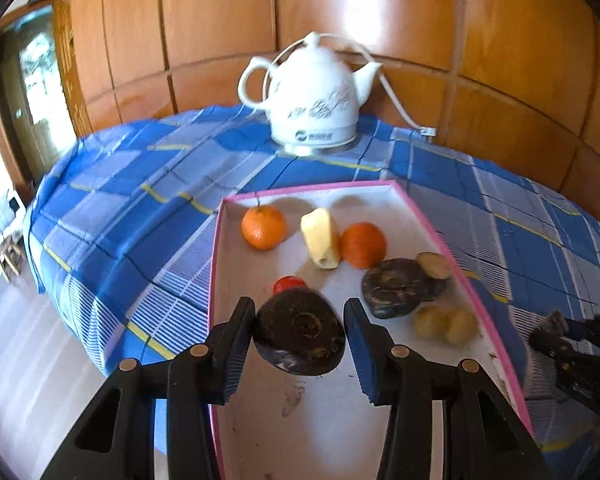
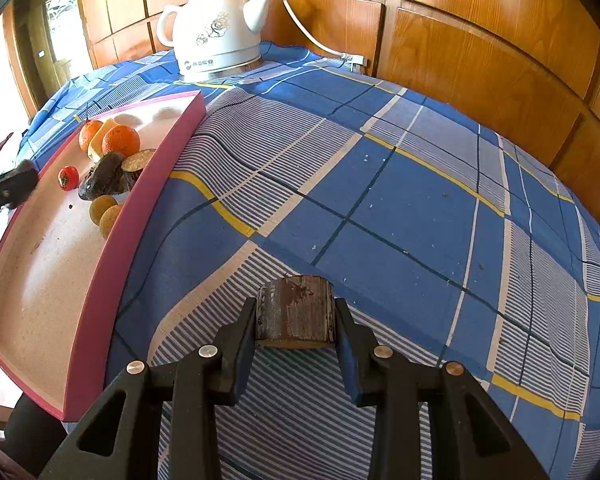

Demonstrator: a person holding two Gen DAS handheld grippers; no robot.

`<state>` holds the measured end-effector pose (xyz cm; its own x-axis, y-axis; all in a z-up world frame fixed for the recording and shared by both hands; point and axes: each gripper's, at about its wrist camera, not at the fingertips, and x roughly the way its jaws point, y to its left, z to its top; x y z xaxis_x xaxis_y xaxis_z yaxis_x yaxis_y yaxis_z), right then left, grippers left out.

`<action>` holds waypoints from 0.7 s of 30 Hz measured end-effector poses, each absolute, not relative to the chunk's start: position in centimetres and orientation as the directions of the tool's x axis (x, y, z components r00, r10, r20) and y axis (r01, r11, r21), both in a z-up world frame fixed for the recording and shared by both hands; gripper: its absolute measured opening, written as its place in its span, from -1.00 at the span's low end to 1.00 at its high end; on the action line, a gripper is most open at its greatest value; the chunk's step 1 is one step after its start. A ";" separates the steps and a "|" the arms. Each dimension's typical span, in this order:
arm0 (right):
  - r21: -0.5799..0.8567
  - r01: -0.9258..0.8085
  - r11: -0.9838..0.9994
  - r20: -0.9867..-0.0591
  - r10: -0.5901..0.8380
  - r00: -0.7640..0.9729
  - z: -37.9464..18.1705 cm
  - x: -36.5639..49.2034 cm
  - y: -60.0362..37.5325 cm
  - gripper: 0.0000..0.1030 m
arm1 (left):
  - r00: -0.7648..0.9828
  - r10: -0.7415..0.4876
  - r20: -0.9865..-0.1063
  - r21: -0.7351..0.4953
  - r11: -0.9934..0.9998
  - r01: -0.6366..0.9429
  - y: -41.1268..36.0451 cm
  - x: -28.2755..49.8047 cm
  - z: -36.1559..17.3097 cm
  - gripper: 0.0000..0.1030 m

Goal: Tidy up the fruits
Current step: 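Lower the dark slice into the tray and open the left gripper, then withdraw the left gripper while the right gripper lifts the tuber log toward the tray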

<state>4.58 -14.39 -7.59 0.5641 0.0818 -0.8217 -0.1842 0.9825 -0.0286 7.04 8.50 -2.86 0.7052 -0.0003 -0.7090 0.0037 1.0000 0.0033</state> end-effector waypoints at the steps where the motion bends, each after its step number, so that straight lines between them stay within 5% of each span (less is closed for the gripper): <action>1: -0.029 -0.184 0.983 -0.821 0.081 0.565 -7.6 4.6 -14.4 -0.29 | 0.705 0.002 -0.710 0.004 1.000 0.001 8.6 7.2 -3.0 -0.09; 21: -0.028 -0.176 0.984 -0.814 0.080 0.576 -7.6 4.3 -14.4 -0.29 | 0.733 -0.029 -0.680 -0.073 0.997 -0.028 8.7 3.4 -1.1 0.26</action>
